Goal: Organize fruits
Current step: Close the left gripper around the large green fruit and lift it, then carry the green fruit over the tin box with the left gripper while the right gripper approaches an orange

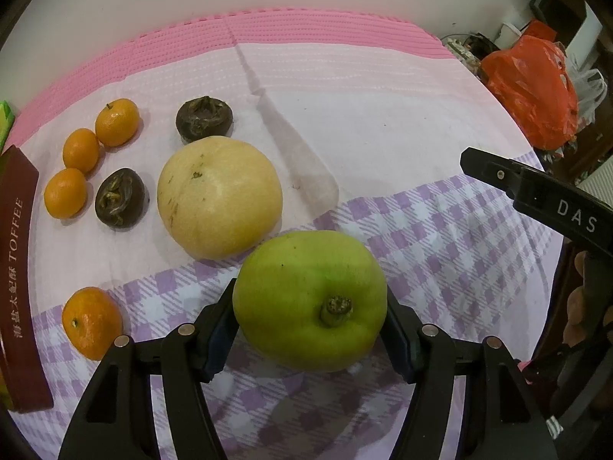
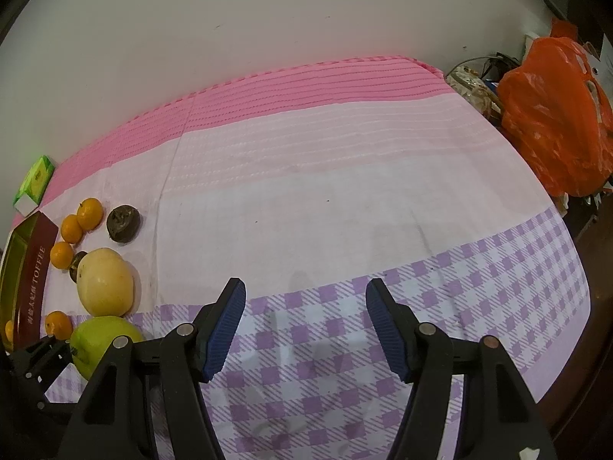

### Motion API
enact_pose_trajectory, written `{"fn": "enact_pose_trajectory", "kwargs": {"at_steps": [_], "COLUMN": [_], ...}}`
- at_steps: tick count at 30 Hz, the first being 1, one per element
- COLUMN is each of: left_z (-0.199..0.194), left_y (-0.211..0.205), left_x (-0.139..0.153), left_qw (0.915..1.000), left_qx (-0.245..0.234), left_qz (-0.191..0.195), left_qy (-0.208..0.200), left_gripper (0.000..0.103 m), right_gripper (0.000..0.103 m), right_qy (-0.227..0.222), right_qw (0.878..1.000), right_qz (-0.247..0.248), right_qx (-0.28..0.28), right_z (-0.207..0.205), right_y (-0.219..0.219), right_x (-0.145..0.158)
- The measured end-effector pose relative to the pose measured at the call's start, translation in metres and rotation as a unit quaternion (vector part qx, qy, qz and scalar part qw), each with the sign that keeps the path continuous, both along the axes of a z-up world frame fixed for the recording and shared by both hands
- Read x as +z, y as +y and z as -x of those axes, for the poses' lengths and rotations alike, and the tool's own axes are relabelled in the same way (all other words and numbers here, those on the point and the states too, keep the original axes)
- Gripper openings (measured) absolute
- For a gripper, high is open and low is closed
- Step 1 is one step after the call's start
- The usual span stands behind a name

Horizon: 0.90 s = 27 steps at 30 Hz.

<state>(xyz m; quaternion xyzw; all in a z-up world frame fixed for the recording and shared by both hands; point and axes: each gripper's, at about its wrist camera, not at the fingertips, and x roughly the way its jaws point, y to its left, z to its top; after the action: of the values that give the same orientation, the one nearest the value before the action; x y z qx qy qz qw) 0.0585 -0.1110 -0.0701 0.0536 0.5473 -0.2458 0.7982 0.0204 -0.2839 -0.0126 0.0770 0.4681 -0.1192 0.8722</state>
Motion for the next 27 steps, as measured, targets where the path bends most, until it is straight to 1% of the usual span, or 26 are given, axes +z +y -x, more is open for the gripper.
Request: {"fn": "enact_pose_trajectory", "kwargs": {"at_steps": [7,13,27], "left_z": [0.010,0.015,0.026], "left_y": [0.002,0.008,0.026], "left_x": [0.004,0.006,0.035], "left_qw": [0.9998,0.9997,0.9992], "left_qx": [-0.009,-0.009,0.000], "left_qz": [-0.006,-0.007,0.009], "left_qy": [-0.018,-0.023,-0.040], "left_gripper": [0.066,0.066,0.066], "right_gripper": [0.063,0.063,0.063], "right_qy": [-0.001,-0.003,0.001], "right_qw": [1.000,1.000,1.000], "right_qz": [0.002,0.007,0.022], "right_qx": [-0.002,0.004,0.018], "right_z": [-0.001,0.000,0.000], "right_y": [0.001,0.001,0.010], "right_x": [0.000,0.001,-0.003]}}
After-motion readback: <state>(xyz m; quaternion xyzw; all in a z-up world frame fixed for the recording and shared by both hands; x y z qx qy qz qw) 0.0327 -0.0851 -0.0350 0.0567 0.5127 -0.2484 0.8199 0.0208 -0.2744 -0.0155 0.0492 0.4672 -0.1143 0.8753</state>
